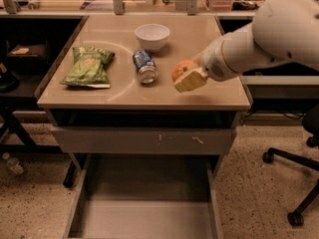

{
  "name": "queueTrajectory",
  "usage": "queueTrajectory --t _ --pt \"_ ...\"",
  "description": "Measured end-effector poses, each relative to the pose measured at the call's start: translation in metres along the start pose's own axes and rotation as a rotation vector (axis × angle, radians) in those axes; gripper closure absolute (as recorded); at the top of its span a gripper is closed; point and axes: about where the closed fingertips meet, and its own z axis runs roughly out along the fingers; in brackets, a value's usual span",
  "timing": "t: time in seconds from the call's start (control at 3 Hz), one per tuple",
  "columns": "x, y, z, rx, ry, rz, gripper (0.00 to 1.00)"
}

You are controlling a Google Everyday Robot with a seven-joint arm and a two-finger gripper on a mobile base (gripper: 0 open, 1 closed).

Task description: Pick orange from middle drawer and place on counter

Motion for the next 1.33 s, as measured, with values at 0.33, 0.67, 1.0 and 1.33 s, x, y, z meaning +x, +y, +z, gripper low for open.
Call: queueTrajectory --t 0.33,0.67,1.0,1.33 --pt "0.001 -0.036 0.012 -0.025 0.073 0.035 1.00" --pt "0.011 -0.062 0.029 -0.076 0.148 0.083 1.00" --pt "0.023 -0.081 0.049 -0.124 0.214 0.126 1.00" --pt "0.038 -0.092 0.066 -0.160 0.264 0.167 1.00"
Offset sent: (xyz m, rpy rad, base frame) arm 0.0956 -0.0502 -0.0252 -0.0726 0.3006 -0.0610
